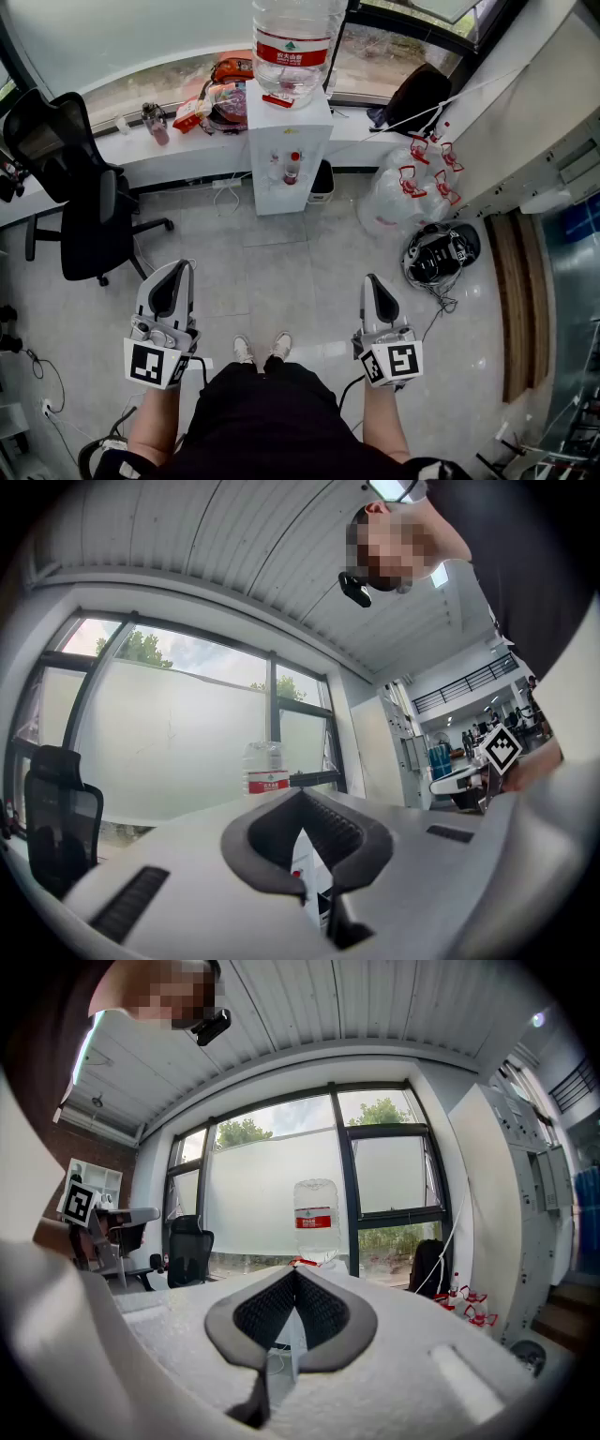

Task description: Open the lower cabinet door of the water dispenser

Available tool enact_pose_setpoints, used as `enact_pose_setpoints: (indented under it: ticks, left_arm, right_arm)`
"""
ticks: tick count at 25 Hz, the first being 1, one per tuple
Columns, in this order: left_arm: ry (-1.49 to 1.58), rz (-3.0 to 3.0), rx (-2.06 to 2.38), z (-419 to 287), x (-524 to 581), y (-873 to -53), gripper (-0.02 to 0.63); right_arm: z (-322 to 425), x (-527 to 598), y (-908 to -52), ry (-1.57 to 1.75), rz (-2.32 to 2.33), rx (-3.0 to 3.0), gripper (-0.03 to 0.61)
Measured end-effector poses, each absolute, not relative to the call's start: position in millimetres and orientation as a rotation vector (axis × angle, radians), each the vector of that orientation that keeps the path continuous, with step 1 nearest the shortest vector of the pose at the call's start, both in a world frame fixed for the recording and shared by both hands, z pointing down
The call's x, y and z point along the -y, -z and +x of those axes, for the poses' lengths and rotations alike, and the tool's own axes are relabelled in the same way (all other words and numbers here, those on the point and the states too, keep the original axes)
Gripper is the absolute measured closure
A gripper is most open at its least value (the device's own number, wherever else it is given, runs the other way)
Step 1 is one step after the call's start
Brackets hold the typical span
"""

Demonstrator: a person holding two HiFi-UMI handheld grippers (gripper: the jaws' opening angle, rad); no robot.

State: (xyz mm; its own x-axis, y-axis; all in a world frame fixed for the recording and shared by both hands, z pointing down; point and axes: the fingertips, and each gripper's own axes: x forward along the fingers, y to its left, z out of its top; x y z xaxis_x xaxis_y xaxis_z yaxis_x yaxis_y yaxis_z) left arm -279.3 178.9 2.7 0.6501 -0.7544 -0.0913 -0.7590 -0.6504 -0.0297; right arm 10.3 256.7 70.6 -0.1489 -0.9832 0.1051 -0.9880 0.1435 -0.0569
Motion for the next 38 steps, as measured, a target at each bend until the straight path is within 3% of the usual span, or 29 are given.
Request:
enact_pose_setpoints:
  ticks: [22, 38]
  left_arm:
    - [-0.107, -2.771, -1.317, -238.4, -180.0, -8.6, 0.606]
    - [-0.216, -2.902, -1.188, -195.3, -8.4, -17.9, 0.606]
  right_arm:
    - [43.2, -247.8, -80.5, -0.269, 1.993, 2.468, 0.574]
    - [71.3, -102.3, -67.0, -0.219, 2.057, 2.32, 0.574]
